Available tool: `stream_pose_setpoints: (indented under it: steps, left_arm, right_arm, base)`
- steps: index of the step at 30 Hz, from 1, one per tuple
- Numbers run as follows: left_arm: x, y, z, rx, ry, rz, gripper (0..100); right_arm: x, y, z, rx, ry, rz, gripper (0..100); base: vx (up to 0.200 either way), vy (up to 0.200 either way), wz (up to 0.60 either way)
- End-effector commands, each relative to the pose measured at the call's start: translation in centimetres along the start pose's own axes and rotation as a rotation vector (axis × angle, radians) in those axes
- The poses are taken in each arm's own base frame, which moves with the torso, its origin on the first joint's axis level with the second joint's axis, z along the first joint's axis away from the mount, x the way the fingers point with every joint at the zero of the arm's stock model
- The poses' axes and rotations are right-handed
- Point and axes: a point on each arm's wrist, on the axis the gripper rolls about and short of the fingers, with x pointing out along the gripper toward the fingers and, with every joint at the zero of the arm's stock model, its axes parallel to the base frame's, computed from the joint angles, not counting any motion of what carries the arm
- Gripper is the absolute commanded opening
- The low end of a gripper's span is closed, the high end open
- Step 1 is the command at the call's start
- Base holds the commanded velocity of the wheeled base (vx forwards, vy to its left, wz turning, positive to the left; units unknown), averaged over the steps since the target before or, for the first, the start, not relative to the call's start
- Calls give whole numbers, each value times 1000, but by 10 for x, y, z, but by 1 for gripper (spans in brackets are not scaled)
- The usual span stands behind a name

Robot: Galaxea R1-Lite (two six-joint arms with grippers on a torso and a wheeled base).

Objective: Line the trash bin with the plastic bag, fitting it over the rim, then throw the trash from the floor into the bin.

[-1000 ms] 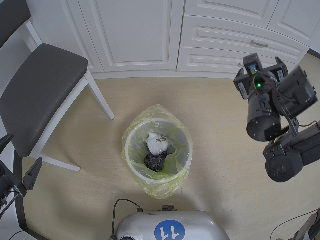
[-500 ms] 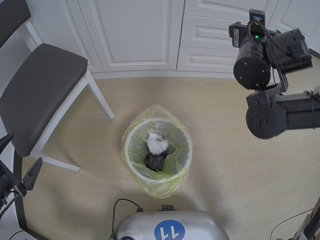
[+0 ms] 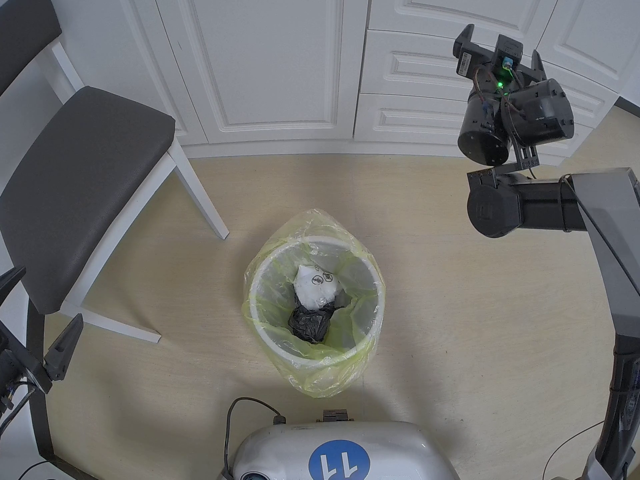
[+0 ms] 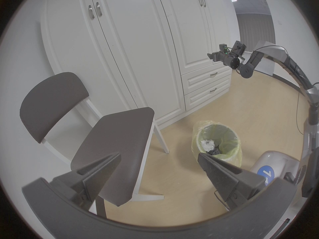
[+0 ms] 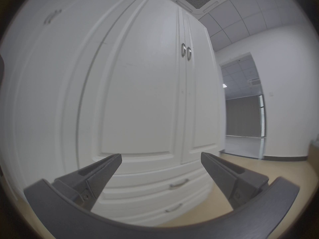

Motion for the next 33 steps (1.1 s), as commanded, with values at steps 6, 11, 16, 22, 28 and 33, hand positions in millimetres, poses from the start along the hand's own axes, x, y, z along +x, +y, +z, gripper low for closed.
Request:
stream_pose_setpoints:
  steps: [6, 11, 16, 22, 28, 33]
  left_arm:
    - [-3, 0, 1, -1, -17, 6, 100]
    - [-3, 0, 1, -4, -16, 4, 100]
    - [-9, -1, 3, -9, -55, -13, 100]
    - [-21, -7, -7, -46, -68, -30, 100]
    - [-40, -12, -15, -173, -147, -66, 100]
    - [-50, -11, -15, -231, -196, -42, 100]
  right_arm:
    - [-33, -41, -18, 113, 108, 561, 100]
    - [-79, -81, -19, 172, 380, 685, 100]
    - [-99, -130, -19, 123, 501, 632, 100]
    - [-108, -187, -20, -16, 587, 458, 100]
    - [-130, -239, -9, -120, 666, 316, 100]
    - [-144, -270, 11, -147, 637, 214, 100]
  base:
    - [0, 0, 0]
    - [0, 0, 0]
    - [0, 0, 0]
    - [0, 0, 0]
    - [0, 0, 0]
    - [0, 0, 0]
